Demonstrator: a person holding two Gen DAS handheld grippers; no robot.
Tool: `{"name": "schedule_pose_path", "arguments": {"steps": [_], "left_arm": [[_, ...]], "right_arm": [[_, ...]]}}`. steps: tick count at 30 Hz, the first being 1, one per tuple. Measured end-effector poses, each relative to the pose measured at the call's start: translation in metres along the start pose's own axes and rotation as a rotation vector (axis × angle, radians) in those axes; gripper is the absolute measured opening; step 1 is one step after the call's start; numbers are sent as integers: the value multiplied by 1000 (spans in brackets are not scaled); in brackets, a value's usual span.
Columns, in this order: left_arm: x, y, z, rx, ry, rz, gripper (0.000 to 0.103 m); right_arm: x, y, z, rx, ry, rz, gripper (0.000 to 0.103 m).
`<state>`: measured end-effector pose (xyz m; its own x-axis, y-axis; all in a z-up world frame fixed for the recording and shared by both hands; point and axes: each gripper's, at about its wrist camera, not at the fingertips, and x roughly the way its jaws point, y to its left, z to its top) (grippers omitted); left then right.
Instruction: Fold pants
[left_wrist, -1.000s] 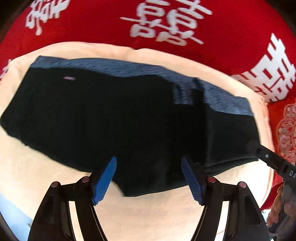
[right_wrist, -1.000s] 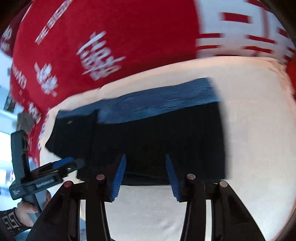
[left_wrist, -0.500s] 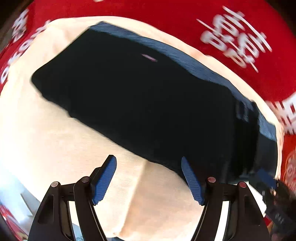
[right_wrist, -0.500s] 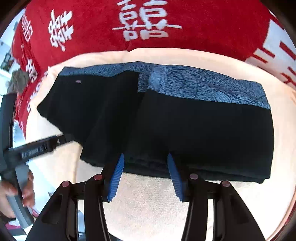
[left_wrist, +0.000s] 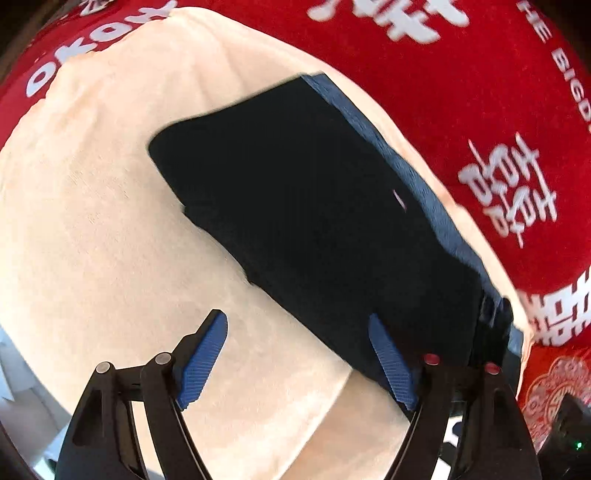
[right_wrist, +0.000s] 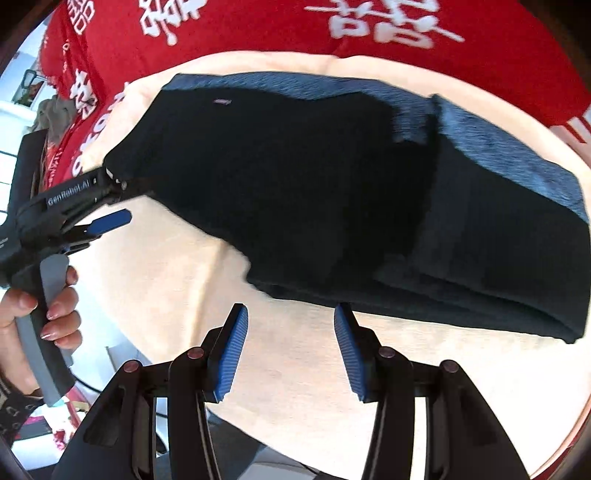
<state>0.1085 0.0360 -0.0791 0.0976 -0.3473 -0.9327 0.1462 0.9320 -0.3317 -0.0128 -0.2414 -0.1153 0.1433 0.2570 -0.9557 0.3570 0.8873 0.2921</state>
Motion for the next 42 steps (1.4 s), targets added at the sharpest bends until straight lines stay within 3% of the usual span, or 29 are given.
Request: {"name": "schedule_pose_path", "arguments": {"steps": [3,7,16,18,19,24,25,27,28,29,31,33,35,39,42], "left_arm": [[3,16,9,-26,-18,-60,80],[11,37,18,-71,-34,-221,80],[17,42,35,-190,-108,-383,80],[15,39,37,-216,-129,-400,86],[17,36,37,-221,-139,-405,93],[25,9,36,-197,-186,-277,95],[25,6,36,-204,-185,-256,88],[22,7,37,-207,-183,-187,61],[22,7,38,-193,-178,-154,40],[20,6,38,-165,-177,-128,33],[13,-3,37,-61,-188,-69,31],[4,-35,29,146,-238,59,31],[-3,-66,15,327,-297,152,31],[-11,-100,-7,520,-354,218,31],[-15,-114,-12,576,-370,227,31]], "right_arm": [[6,11,3,-13,10,10,53],[13,19,5,-18,24,19,53],[22,30,9,-21,43,25,53],[21,31,11,-21,38,32,53],[20,32,12,-23,34,36,53],[18,35,20,-26,14,36,53],[15,34,23,-24,7,38,53],[9,31,30,-22,-12,35,53],[5,29,33,-20,-20,33,53],[1,27,38,-17,-27,32,53],[-10,20,55,-4,-44,40,54],[-22,18,75,6,-54,52,70],[-35,18,100,2,-68,75,77],[-51,32,164,-22,-41,181,82],[-40,60,204,-47,44,256,85]]}}
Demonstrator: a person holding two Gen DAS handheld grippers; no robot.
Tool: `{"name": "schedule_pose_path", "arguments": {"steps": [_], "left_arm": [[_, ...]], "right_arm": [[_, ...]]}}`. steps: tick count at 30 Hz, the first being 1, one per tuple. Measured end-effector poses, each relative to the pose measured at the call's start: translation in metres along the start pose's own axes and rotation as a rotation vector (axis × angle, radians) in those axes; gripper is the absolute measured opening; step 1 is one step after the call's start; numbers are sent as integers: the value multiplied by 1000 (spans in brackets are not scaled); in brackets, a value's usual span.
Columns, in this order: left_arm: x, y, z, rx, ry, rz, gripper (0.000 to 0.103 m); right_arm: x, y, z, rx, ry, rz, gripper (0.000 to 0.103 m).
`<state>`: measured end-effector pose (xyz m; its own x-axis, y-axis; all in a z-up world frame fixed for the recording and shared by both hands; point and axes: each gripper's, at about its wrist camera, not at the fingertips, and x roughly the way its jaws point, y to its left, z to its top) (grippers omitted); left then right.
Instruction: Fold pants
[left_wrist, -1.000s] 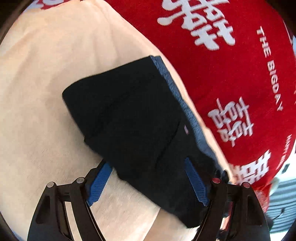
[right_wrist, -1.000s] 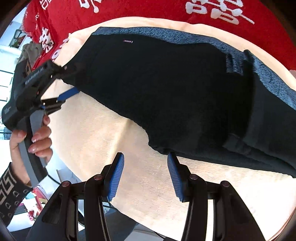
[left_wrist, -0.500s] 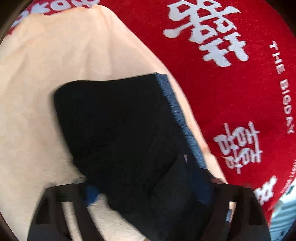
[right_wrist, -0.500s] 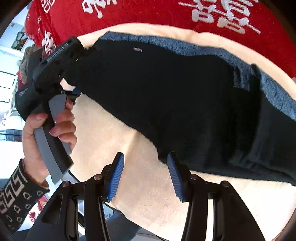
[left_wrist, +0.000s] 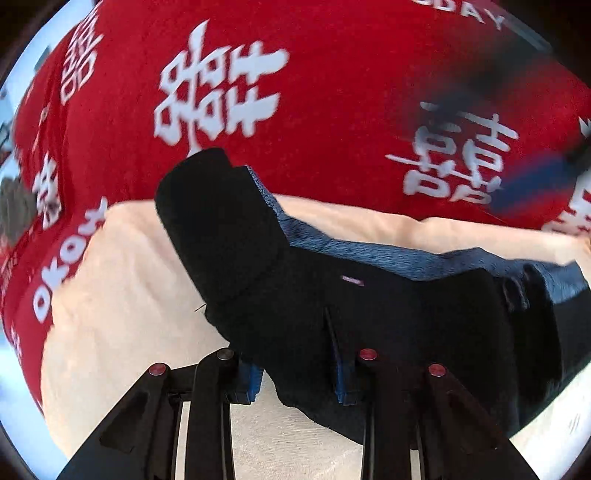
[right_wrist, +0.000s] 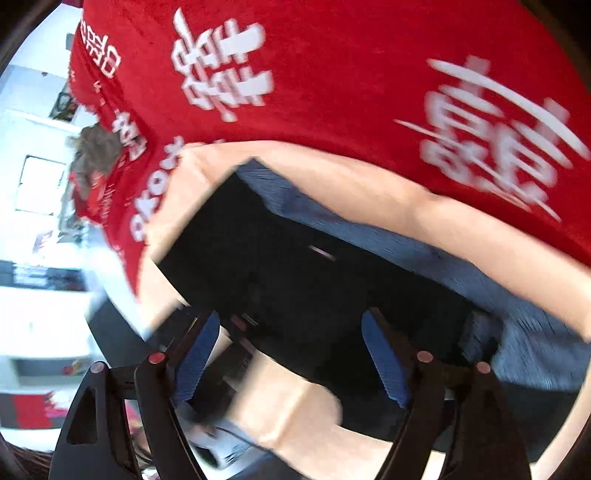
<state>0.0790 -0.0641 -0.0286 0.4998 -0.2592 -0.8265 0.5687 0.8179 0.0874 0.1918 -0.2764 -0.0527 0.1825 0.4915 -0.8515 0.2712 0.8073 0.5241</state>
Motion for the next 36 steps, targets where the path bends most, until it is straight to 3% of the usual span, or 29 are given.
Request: {"name": "schedule_pose_path", "arguments": {"steps": [3,9,14,15,16,17,18,22,29,36], "left_arm": [[-1,-7,4,43,-9,13,31],[-6,-8,6,61,-9,23,31],[-6,-14,5,90,-12,40,31],[-6,-16,3,102,-9,45,31],[-6,-16,3,102,-2,38,31],[-6,-16,4,94,8,25,31],[-9,-17,4,94,3,11,31],[-31,-39,10,166,-46,-20,31],[-77,-81,33,180,-74,-231,31],[-115,-192,41,340,-49,-318,31]], "right_arm": [[22,38,28,-85,77,36,87],[82,97,50,-274,261,-133,88],[119,84,57,-228,356,-224,88],[120,76,56,-198,358,-209,78],[118,72,54,-181,344,-176,59],[113,67,52,-169,334,-146,23],[105,62,49,-163,310,-134,18],[64,39,32,-113,206,-27,17],[-30,-23,-23,5,-12,142,17],[-126,-116,-114,143,-226,221,17]]}}
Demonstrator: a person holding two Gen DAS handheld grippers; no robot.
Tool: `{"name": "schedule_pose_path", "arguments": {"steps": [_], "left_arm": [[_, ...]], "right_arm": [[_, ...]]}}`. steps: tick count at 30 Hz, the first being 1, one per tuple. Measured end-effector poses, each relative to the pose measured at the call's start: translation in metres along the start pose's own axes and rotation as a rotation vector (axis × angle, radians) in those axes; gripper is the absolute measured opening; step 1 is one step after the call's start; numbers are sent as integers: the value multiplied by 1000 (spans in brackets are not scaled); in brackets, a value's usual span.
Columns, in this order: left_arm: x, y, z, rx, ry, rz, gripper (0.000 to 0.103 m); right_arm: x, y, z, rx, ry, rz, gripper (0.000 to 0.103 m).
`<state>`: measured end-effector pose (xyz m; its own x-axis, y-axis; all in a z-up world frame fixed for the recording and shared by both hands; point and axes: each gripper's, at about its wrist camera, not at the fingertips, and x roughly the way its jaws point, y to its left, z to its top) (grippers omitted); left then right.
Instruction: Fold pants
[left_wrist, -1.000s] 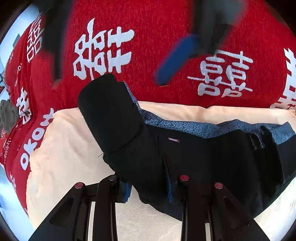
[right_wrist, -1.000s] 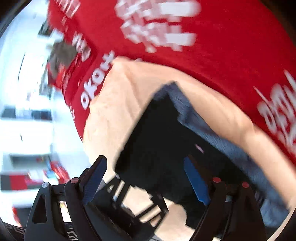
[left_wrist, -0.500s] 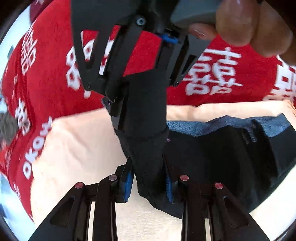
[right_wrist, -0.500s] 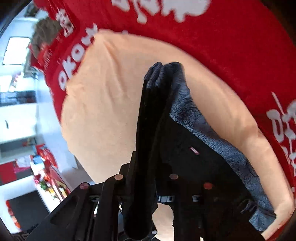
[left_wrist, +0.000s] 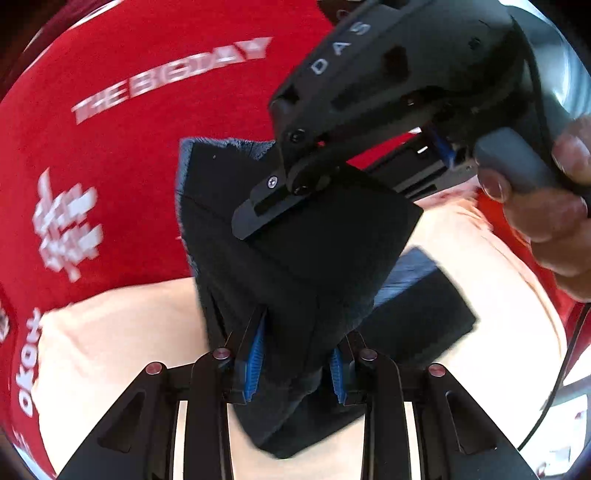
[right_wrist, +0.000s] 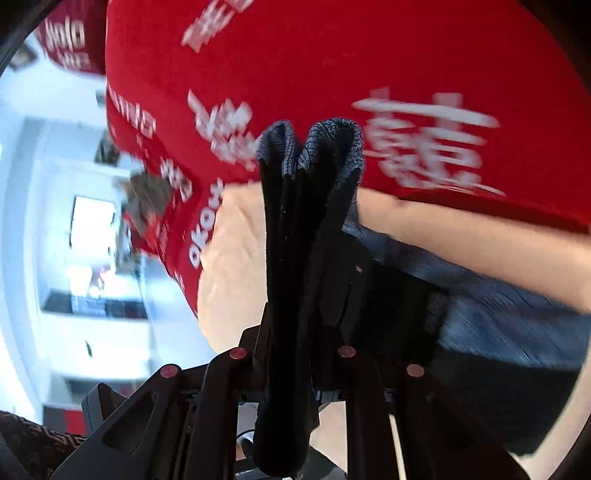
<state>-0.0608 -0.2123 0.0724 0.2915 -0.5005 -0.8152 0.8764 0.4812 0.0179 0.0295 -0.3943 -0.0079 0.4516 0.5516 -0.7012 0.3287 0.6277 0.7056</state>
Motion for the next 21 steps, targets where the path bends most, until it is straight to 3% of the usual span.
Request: {"name": "schedule_pose_path", "arguments": {"steps": [5,9,13,16,19,21], "left_arm": [[25,-81,10,120,55,-54,31],[61,-134,0,203,124,-67,31],[106,-161,-17,241,229,-32,32],[115,-162,-25,259,235,-18,44],[116,-153,-27,215,262,-56,75],[112,-147,-27,176,283,-79,75]], "right_arm": [[-61,-78,-46,107,-92,10,17],[-72,-144,-78,190,-131,7,19],[-48,-198,-95,261,-118,-20,20],[-31,-217,-98,254,-114,-32,22],[-26,-220,-99,250,-136,-22,24],[-26,-218,-101,248,-147,-33,25]]}}
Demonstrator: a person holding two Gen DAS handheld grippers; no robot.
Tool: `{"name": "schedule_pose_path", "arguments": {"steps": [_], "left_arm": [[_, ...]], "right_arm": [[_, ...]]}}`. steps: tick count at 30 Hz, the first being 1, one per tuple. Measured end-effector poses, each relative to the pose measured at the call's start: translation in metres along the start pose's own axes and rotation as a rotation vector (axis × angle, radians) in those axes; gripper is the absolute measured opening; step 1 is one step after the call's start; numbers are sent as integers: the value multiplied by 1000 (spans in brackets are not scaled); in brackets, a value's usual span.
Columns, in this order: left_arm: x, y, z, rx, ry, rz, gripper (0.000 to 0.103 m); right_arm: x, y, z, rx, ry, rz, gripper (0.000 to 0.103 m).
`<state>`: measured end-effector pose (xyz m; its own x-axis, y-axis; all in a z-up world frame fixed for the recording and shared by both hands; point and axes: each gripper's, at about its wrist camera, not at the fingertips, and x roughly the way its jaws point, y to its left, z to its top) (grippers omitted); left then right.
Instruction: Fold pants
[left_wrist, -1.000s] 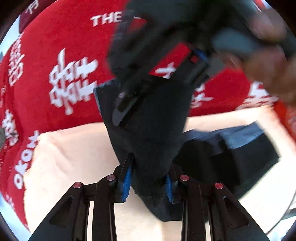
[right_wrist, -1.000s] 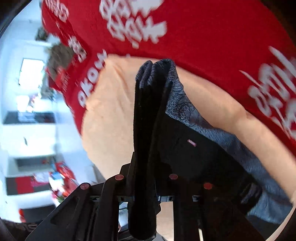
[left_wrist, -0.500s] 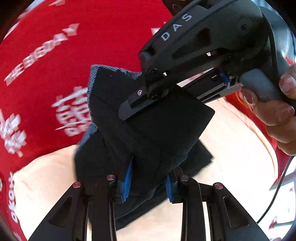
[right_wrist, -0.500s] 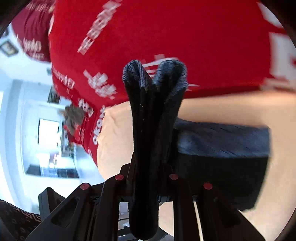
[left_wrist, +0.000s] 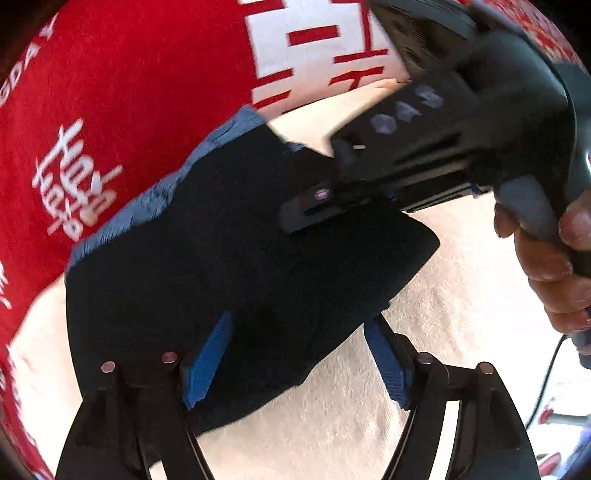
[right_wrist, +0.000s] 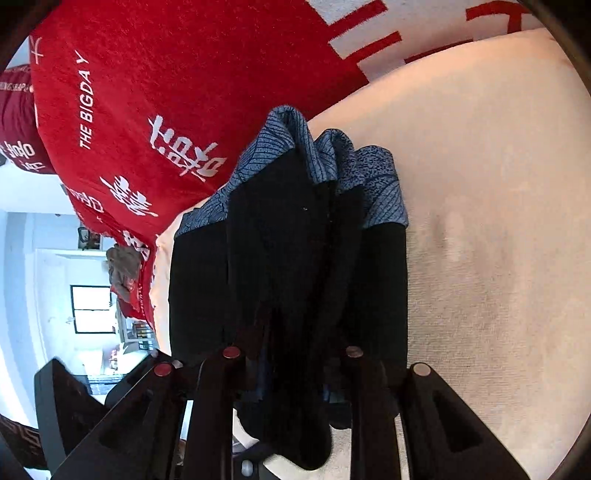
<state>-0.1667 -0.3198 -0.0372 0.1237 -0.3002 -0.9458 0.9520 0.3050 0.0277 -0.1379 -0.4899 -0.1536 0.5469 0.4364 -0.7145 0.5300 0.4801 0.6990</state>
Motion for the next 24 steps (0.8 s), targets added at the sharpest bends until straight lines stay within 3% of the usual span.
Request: {"name": "schedule_pose_path", "arguments": {"steps": [5,9,13,16,20,24], "left_arm": [[-20,25,-8,-99,20,-41,75],[-39,53,-12,-167,-19,-4,75],[-28,92,-18,-284,21,17,75],[-13,119,-25,-394,70,-25,75],[-9,126,-32,-426,94,-46,75],[-9,121,-30,-410,119,-47,75]], "right_arm": [[-10,14,-6,-63,-16,-104,26],[-16,23,-18,-119,-37,-208,27],[-18,25,-26,-118,-73,-262,29],[-20,24,-28,-98,-81,-299,32],[-23,31,-35,-104,-75,-427,53],[-35,28,-46,-38,-65,-433,54]]}}
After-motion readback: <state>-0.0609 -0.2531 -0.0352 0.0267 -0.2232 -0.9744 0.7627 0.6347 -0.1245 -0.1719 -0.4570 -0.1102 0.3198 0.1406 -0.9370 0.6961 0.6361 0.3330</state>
